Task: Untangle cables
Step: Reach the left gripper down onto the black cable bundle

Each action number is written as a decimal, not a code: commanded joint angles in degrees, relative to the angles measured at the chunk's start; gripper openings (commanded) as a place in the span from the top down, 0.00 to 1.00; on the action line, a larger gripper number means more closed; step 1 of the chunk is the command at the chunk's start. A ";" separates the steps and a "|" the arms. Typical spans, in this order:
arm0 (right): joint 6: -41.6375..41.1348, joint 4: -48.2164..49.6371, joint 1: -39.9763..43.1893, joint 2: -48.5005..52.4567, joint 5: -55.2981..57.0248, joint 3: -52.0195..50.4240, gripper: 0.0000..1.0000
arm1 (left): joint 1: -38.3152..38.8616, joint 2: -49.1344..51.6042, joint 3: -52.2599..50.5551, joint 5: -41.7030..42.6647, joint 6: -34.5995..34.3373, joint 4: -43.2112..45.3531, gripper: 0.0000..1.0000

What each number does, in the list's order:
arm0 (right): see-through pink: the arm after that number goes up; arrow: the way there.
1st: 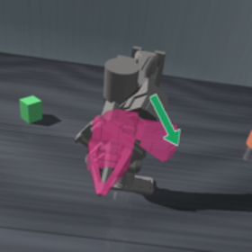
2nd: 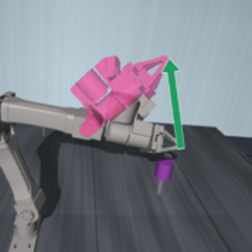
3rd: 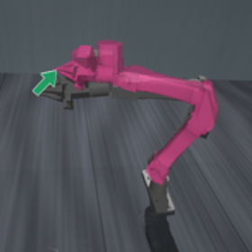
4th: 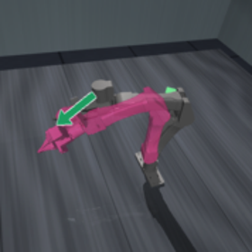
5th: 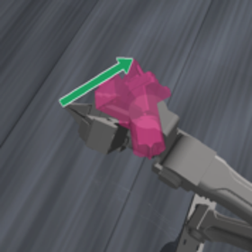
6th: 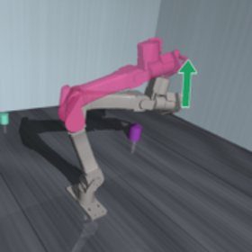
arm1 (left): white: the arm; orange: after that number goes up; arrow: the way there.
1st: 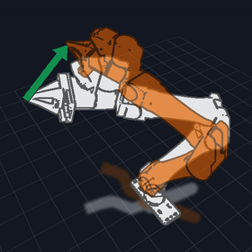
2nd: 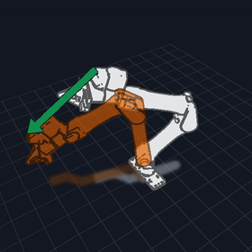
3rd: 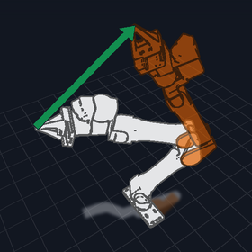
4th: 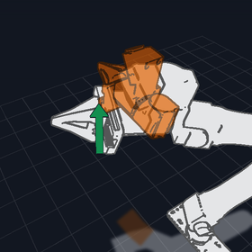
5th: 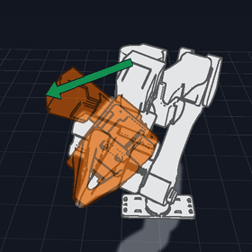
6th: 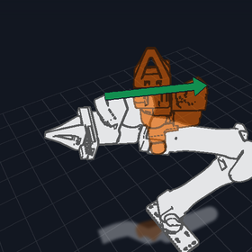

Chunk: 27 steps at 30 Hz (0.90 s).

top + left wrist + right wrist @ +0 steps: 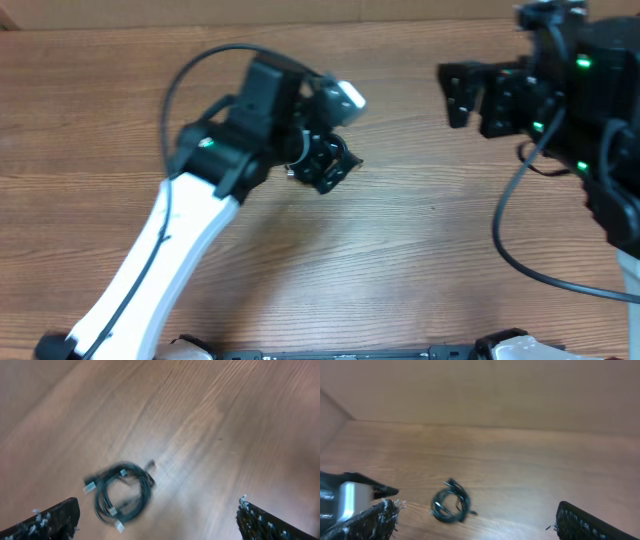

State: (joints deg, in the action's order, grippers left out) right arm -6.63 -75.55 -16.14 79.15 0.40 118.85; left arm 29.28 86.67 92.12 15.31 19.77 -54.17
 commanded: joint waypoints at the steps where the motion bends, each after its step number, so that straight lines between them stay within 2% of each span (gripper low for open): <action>1: -0.68 -3.45 2.91 1.27 1.68 0.50 0.00 | 0.85 6.19 0.90 -6.38 7.02 2.19 0.00; 6: -0.66 -7.78 3.69 1.27 1.68 0.48 0.00 | 0.15 15.30 0.90 -7.23 9.18 2.84 0.00; 11: -0.68 -9.31 3.69 1.22 1.68 0.48 0.00 | 0.11 25.27 0.90 -13.42 11.17 5.57 0.00; 14: -0.66 -10.19 3.69 1.20 1.68 0.48 0.00 | 0.11 30.84 0.90 -13.88 12.00 7.80 0.00; 21: -0.63 -10.71 3.69 1.22 1.70 0.48 0.00 | 0.39 33.64 0.92 -13.84 12.00 10.25 0.08; 22: -0.63 -10.71 3.69 1.22 1.70 0.48 0.00 | 0.52 33.53 0.98 -13.84 12.00 10.43 0.13; 24: -0.63 -10.69 3.69 1.22 1.70 0.48 0.00 | 0.68 33.53 1.22 -13.81 12.00 10.67 0.33; 27: -0.63 -10.71 3.69 1.22 1.70 0.48 0.00 | 0.76 33.55 1.29 -13.66 12.02 10.97 0.50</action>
State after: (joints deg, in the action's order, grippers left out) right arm -7.05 -86.39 -12.73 80.77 1.74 118.96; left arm 29.76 120.33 92.23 1.63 30.83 -43.62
